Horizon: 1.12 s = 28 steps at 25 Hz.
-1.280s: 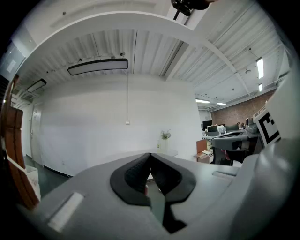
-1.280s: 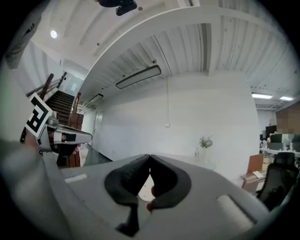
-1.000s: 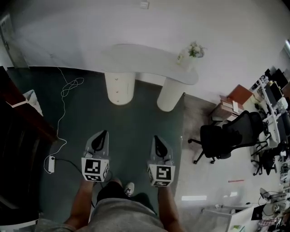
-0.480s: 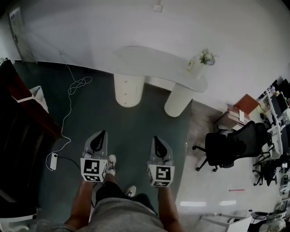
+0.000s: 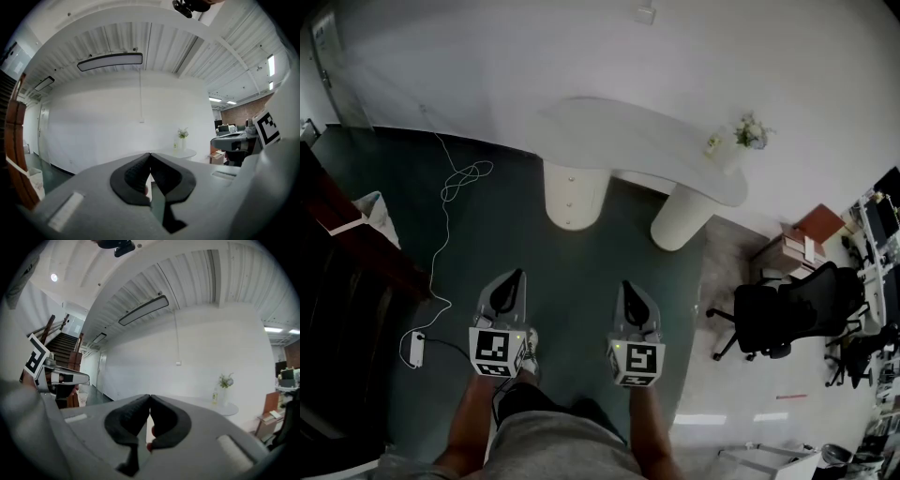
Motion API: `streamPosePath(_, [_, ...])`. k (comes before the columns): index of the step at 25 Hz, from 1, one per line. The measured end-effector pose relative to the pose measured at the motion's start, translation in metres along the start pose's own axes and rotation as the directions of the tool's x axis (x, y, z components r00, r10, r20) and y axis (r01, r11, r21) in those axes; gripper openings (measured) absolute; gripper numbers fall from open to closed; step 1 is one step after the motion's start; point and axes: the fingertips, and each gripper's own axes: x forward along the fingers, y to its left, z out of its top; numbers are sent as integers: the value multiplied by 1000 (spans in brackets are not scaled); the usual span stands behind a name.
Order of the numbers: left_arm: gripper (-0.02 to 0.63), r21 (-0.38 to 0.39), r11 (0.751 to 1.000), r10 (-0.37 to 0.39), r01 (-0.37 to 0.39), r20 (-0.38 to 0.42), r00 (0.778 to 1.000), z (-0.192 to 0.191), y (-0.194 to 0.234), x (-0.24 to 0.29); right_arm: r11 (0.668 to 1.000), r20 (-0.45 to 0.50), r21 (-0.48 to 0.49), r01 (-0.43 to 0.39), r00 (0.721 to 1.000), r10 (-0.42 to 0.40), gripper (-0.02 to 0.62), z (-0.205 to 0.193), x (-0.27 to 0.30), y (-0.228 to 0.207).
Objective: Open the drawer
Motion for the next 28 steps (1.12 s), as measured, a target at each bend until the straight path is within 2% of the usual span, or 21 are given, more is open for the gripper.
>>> streamPosePath(11, [6, -24, 998, -58, 57, -29, 998, -12, 114, 95, 998, -53, 22, 62, 997, -61, 5, 0, 136, 37])
streamPosePath(19, [6, -33, 992, -127, 126, -53, 990, -25, 159, 157, 991, -86, 41, 124, 989, -120, 5, -8, 202, 44])
streamPosePath(28, [6, -31, 984, -179, 177, -93, 979, -49, 191, 212, 984, -115, 64, 165, 981, -157, 5, -28, 267, 42])
